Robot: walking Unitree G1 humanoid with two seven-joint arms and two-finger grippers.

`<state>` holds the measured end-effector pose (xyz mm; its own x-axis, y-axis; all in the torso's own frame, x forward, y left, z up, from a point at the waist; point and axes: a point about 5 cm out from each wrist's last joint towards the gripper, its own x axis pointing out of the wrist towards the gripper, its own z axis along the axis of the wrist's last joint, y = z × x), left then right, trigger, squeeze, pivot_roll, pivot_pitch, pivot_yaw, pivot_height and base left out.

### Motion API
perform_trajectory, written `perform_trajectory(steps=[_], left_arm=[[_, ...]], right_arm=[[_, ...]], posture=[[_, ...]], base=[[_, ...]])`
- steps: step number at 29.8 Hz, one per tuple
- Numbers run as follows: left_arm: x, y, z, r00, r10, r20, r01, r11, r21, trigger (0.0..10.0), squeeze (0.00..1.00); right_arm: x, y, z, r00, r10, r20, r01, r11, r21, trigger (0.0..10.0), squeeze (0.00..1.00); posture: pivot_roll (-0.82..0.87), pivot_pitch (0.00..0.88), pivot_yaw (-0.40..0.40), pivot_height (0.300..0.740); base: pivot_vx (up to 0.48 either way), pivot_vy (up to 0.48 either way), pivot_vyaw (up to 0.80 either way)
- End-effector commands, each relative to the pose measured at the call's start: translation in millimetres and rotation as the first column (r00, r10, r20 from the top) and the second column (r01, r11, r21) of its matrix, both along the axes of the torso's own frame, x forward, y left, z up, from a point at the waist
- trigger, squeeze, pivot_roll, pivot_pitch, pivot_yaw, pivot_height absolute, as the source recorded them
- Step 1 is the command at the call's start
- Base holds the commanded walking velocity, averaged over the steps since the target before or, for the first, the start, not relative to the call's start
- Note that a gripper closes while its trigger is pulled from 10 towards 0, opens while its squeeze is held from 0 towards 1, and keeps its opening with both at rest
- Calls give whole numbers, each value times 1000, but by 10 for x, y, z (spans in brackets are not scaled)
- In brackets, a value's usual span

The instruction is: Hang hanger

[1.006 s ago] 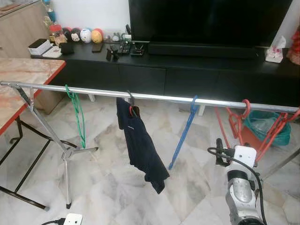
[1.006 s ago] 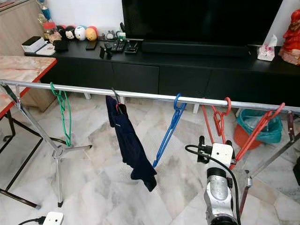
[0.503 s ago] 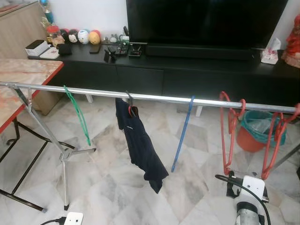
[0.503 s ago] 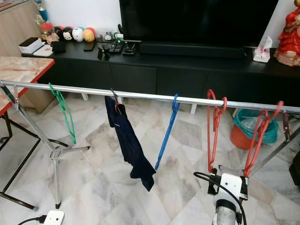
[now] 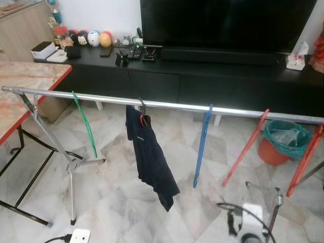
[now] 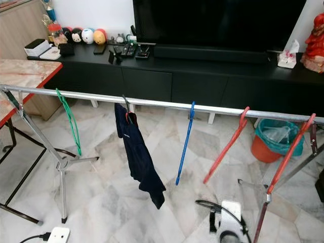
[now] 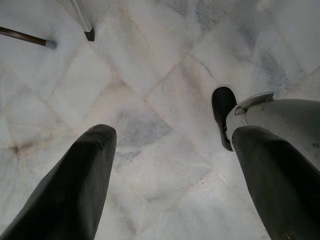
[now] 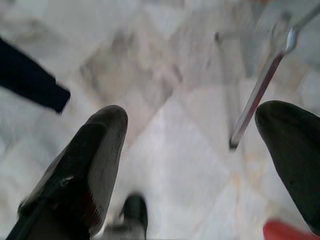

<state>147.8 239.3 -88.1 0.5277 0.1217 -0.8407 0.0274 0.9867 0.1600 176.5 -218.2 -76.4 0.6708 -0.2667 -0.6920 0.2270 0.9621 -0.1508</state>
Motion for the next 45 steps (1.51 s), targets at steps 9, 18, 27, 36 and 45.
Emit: perform_trajectory(steps=[9,18,27,36,45], left_arm=[[27,-10,7,1000,-3,1,3,1000,1,10000,0],[67,-40,13,1000,-3,6,3,1000,-6,10000,0],[127,-54,30,1000,-5,8,5,1000,-6,10000,0],[62,8,22,1000,-2,-2,2,1000,-3,10000,0],[23,26,12,1000,-3,-11,3,1000,1,10000,0]], right_arm=[[-165,-51,-100,992,12,-126,-3,997,73,10000,0],[-168,-146,-82,992,12,-126,1,995,101,10000,0],[-160,-158,-81,990,-2,-138,19,993,118,10000,0],[-169,-163,-85,990,-5,-143,22,993,115,10000,0],[-174,-162,-87,990,-13,-143,30,993,114,10000,0]], posture=[[8,0,14,740],[0,0,7,740],[2,0,1,740],[6,0,-3,740],[6,0,-3,740]], base=[[0,0,0],[0,0,0],[-179,0,0],[-298,0,0],[-303,0,0]])
